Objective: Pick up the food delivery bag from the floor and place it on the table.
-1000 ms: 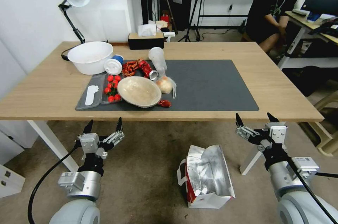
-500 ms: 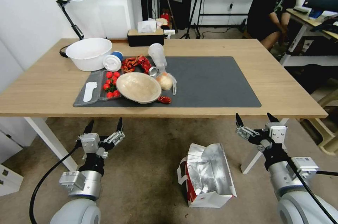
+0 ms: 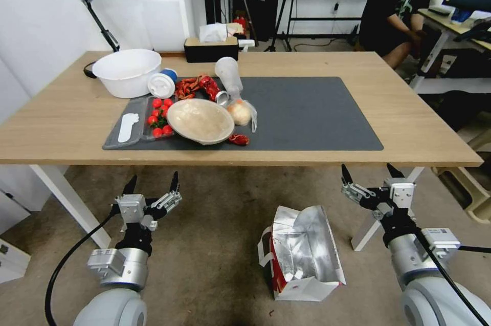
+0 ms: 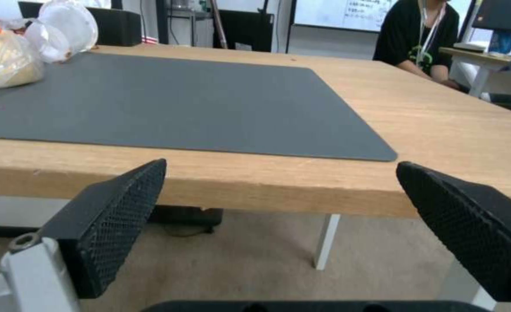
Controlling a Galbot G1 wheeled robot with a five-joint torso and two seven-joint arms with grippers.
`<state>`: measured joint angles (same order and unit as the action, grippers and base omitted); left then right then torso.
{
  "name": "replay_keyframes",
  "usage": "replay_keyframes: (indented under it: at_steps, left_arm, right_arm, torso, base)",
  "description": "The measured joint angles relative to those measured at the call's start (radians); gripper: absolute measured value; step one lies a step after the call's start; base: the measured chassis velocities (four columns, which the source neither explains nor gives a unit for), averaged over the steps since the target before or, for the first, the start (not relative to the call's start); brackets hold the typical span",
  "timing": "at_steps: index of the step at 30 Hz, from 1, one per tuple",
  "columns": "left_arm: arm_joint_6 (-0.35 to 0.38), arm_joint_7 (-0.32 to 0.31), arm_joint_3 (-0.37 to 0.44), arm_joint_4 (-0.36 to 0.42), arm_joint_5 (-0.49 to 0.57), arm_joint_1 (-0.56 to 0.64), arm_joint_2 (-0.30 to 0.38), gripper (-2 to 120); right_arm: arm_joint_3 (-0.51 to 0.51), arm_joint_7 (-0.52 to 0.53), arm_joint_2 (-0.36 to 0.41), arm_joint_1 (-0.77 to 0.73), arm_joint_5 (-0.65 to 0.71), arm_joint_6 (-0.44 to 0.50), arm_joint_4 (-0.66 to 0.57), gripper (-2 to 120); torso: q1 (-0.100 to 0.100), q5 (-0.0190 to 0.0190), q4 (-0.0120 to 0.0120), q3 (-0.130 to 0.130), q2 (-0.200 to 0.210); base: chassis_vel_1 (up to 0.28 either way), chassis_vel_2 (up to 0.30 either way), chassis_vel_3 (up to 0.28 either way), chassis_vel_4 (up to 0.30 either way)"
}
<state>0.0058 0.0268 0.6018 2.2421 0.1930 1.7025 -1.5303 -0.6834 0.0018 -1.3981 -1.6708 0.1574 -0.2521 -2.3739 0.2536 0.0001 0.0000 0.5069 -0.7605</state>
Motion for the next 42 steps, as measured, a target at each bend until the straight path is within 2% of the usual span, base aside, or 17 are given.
replay_keyframes:
  at_steps: [16,42]
  left_arm:
    - [-0.006,0.001,0.001,0.001,0.0,0.005,0.001,100]
    - [-0.008,0.001,0.0,0.004,-0.002,0.008,0.001,100]
  right_arm:
    - [0.008,-0.004,-0.002,-0.016,0.007,0.038,0.0,100]
    - [0.008,-0.001,-0.008,-0.02,0.008,0.045,-0.001,100]
  torso:
    - [-0.03,-0.0001,0.0,-0.043,0.074]
    - [-0.073,0.0,0.0,-0.11,0.183]
  base:
    - [0.0,0.0,0.0,0.0]
    - [0.0,0.0,0.0,0.0]
